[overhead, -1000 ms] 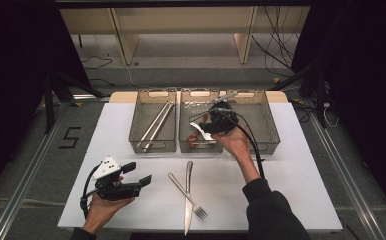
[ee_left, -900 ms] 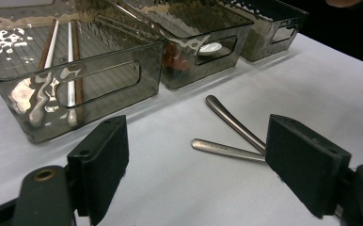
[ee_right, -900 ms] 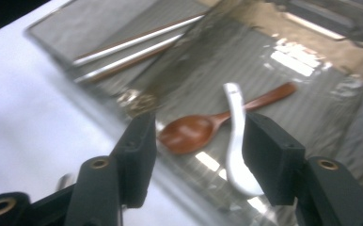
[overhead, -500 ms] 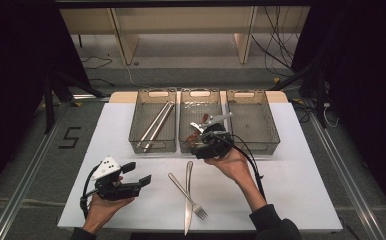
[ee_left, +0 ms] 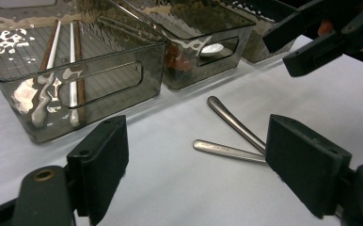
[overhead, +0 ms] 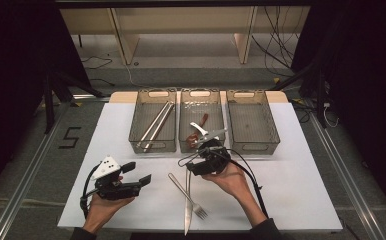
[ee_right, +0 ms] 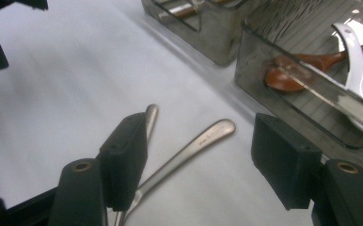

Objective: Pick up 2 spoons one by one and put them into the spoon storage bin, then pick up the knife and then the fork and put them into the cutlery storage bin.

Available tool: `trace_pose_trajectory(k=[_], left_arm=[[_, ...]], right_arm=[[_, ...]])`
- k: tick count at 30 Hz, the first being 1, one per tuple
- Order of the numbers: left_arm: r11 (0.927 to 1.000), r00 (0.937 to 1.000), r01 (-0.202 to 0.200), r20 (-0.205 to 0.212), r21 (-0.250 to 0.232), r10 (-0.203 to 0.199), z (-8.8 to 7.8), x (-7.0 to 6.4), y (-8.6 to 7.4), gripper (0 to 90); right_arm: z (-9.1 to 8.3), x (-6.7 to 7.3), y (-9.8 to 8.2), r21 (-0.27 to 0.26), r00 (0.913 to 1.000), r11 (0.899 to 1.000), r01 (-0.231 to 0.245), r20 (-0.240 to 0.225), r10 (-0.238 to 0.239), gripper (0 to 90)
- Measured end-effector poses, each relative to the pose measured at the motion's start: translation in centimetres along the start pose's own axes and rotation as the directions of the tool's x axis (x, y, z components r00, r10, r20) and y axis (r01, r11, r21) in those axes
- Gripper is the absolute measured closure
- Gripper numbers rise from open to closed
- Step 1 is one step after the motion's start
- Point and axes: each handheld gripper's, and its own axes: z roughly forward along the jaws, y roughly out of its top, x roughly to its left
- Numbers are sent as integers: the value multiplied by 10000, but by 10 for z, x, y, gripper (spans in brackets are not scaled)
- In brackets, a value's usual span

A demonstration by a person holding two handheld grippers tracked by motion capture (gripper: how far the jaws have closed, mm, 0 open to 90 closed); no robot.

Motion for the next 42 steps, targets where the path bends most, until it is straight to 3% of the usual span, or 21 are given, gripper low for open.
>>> trace_pose_trajectory(k=[27,42], left_arm=[[10000,10000,-13,53,-10,13,2,0,1,214],[10000,10000,-71,29,-9,71,2,0,1,214]], right_arm=[[15,26,-31,1201,9976,9914,522,-521,-462,342],[19,38,-38,1437,9946,9861,831,-745,-729,324]])
